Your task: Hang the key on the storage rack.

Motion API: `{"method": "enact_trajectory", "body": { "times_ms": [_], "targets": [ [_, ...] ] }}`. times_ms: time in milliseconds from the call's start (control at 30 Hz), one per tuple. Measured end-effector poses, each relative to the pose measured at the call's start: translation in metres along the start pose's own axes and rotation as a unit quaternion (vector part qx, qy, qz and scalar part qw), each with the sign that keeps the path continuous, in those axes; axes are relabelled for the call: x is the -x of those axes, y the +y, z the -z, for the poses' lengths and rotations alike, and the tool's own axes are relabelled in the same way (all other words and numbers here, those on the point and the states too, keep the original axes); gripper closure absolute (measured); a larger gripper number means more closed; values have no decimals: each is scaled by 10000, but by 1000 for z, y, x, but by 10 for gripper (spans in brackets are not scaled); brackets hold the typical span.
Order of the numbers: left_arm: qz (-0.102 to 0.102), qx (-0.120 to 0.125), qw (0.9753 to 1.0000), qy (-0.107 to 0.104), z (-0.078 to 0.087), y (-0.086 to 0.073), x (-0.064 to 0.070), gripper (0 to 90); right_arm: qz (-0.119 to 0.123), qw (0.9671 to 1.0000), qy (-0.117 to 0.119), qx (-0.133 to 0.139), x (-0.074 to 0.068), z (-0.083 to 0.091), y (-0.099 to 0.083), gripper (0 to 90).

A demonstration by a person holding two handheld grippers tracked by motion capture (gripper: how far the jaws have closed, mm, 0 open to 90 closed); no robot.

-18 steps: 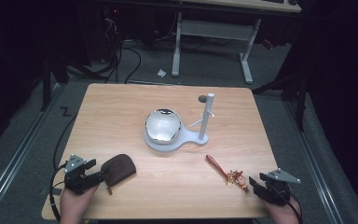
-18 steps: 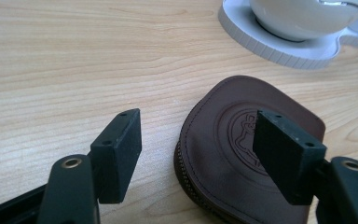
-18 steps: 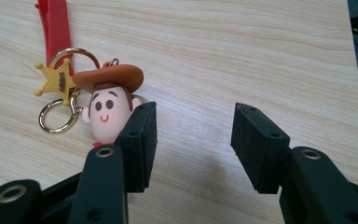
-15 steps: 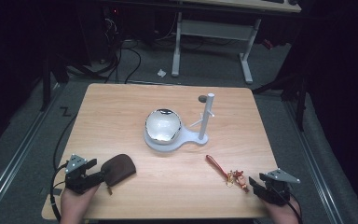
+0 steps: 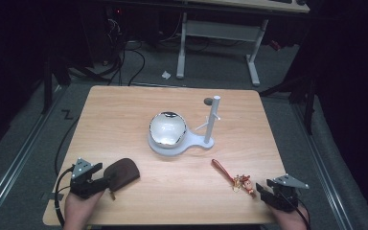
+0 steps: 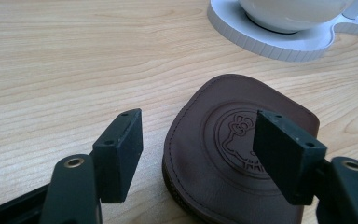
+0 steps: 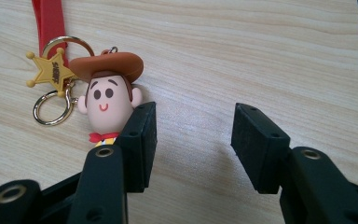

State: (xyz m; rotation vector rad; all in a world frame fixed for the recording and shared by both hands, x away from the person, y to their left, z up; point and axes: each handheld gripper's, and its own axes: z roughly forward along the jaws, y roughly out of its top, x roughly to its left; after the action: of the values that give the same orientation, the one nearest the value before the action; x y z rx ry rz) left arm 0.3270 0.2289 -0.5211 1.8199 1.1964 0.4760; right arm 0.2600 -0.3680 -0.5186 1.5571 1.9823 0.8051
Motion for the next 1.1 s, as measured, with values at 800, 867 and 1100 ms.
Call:
{"method": "enact_trajectory", "body": {
  "times_ms": [800,867,1100],
  "targets": [
    [-42,32,10000,46,-1,-1,2,284,-91,9999,122,6,0,0,0,507],
    [-50,37,10000,35,-1,-1,3,284,-98,9998,168,20,-1,1,0,507],
    [-127,23,9999,-36,-2,-1,3,286,-118,9998,163,71,-2,4,2,508]
  ]
}}
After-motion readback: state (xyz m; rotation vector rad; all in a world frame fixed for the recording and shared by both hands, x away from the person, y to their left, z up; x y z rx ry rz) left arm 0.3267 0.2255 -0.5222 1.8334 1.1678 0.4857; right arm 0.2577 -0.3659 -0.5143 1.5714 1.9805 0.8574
